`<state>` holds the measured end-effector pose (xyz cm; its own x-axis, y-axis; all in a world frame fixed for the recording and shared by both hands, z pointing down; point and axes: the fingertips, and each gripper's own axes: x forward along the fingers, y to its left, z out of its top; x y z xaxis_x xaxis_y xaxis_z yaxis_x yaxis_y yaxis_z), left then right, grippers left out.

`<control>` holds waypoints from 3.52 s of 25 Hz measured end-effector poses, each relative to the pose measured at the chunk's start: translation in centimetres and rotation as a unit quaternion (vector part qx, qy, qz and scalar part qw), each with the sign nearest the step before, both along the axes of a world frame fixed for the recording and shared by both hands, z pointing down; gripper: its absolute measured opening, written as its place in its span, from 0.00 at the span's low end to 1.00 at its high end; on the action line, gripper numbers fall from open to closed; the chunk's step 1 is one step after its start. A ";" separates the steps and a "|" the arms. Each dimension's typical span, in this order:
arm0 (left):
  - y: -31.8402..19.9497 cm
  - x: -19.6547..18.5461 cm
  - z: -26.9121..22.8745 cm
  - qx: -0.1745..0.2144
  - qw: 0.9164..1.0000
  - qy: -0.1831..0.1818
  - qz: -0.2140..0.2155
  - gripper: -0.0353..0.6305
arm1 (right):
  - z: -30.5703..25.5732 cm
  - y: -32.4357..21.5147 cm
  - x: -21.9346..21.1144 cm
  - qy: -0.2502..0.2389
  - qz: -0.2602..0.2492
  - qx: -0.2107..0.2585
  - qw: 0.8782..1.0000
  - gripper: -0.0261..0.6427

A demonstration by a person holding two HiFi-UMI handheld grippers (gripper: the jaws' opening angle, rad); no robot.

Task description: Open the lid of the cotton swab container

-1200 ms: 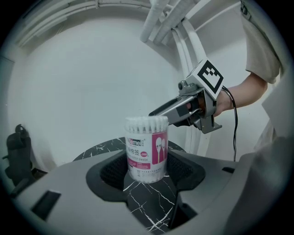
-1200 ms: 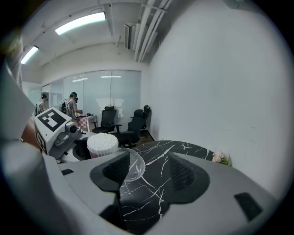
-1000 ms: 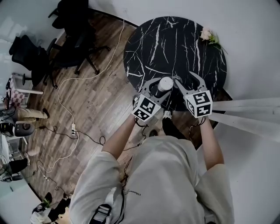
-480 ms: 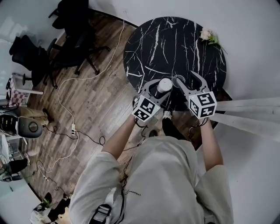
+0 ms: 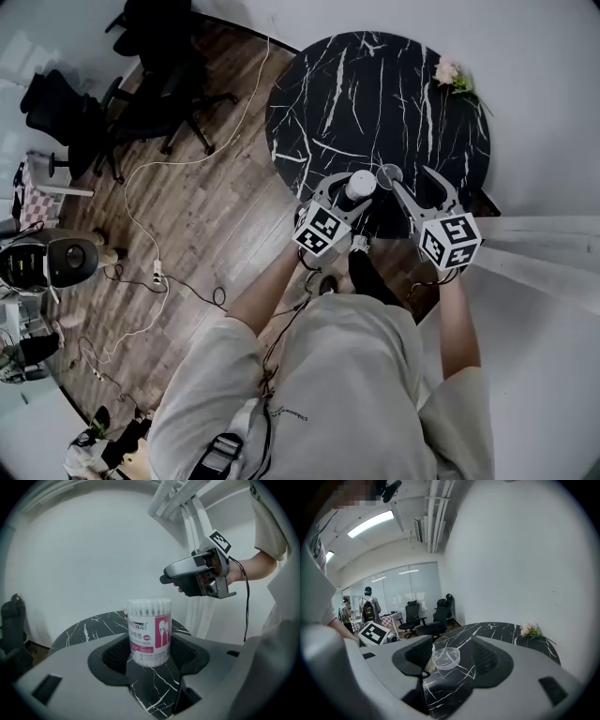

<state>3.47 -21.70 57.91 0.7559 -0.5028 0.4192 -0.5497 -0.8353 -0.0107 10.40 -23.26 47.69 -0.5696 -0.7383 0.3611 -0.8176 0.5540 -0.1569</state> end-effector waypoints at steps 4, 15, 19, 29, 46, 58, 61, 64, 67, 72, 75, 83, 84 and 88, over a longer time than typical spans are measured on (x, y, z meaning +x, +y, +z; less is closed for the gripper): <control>-0.8 1.2 3.2 -0.017 1.000 -0.007 0.000 0.45 | 2.0 0.5 1.5 0.005 0.012 -0.022 1.000 0.46; -3.9 6.8 12.7 -0.066 0.997 -0.037 0.029 0.45 | 8.6 3.1 4.9 0.032 0.038 -0.098 0.994 0.46; -4.5 7.8 15.3 -0.065 0.994 -0.077 0.051 0.45 | 9.1 3.1 6.1 0.045 0.048 -0.087 0.994 0.46; -5.1 7.7 17.4 -0.088 0.989 -0.106 0.045 0.45 | 9.8 2.7 6.4 0.050 0.047 -0.089 0.994 0.46; -3.8 5.7 17.7 -0.098 0.988 -0.118 0.014 0.45 | 9.5 3.4 4.9 0.066 0.034 -0.082 0.994 0.46; -1.8 2.3 16.6 -0.116 0.986 -0.116 -0.039 0.45 | 8.8 7.4 4.9 0.063 0.048 -0.076 0.994 0.46; -0.2 1.3 15.4 -0.115 0.986 -0.105 -0.054 0.45 | 9.4 9.0 4.7 0.049 0.056 -0.085 0.994 0.46; 1.2 -0.4 13.6 -0.122 0.985 -0.081 -0.094 0.45 | 10.4 10.7 4.6 0.006 0.076 -0.110 0.991 0.46; 3.0 -2.2 12.1 -0.136 0.980 -0.064 -0.132 0.45 | 11.0 12.2 4.5 -0.010 0.099 -0.119 0.988 0.46; 7.9 -4.8 8.4 -0.137 0.974 -0.033 -0.179 0.45 | 11.7 14.6 2.8 -0.034 0.131 -0.117 0.984 0.46; 11.2 -6.0 5.4 -0.127 0.972 -0.013 -0.198 0.45 | 11.5 16.2 0.9 -0.031 0.133 -0.111 0.984 0.46; 16.7 -8.5 0.9 -0.077 0.974 0.000 -0.213 0.45 | 10.6 20.1 -1.6 -0.031 0.164 -0.087 0.982 0.46; 16.7 -8.5 0.8 -0.069 0.975 -0.008 -0.212 0.45 | 10.6 19.8 -1.2 -0.032 0.171 -0.086 0.981 0.46; 17.4 -7.9 -0.3 -0.054 0.978 -0.012 -0.202 0.44 | 9.7 19.4 0.0 -0.037 0.200 -0.073 0.976 0.46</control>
<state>-4.45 -4.26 57.62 0.4931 -0.7103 0.5023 -0.8361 -0.5464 0.0482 10.40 -3.84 57.35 -0.2746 -0.8513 0.4470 -0.9473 0.1597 -0.2778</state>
